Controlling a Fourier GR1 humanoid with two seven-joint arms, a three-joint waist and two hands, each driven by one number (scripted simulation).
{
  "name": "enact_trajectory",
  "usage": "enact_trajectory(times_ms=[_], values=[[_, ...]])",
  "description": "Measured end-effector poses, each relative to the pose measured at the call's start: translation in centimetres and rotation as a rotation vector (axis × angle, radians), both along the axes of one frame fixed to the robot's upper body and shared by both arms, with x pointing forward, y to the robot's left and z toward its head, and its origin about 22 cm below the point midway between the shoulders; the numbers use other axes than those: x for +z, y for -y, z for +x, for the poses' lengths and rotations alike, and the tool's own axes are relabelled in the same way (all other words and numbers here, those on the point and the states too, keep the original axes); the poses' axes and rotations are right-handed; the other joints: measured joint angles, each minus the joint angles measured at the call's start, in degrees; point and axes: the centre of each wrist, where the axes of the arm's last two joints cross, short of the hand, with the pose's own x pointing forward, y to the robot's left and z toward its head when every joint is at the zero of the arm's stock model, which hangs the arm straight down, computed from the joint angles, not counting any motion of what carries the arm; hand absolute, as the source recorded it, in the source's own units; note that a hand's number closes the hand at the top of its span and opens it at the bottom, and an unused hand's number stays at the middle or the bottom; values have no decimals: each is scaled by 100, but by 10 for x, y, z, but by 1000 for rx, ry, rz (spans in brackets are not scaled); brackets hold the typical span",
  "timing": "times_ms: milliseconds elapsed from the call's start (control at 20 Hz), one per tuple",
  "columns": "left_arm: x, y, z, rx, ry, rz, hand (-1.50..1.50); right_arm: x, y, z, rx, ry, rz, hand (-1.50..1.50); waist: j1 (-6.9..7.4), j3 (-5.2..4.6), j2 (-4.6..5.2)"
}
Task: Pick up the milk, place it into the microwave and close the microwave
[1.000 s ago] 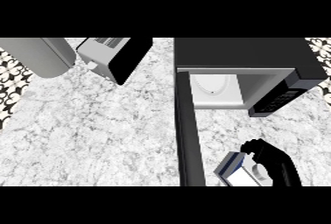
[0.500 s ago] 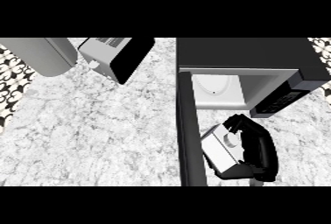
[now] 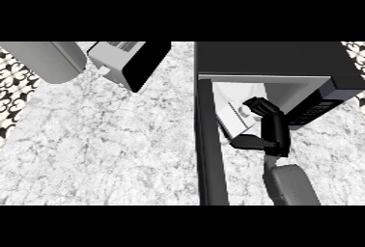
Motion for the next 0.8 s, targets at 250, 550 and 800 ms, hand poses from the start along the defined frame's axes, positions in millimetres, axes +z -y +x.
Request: enact_trajectory(times_ms=[250, 550, 800], values=[[-2, 1, 5, 3, -2, -6, -150, -17, 6, 30, -13, -17, -8, 150, 9, 2, 4], [-8, -3, 5, 3, -9, -1, -150, -32, 17, 58, -20, 18, -53, 150, 51, 4, 21], [-15, -3, 10, -5, -7, -6, -150, -34, 15, 77, -34, 83, -113, 150, 95, 6, 39]])
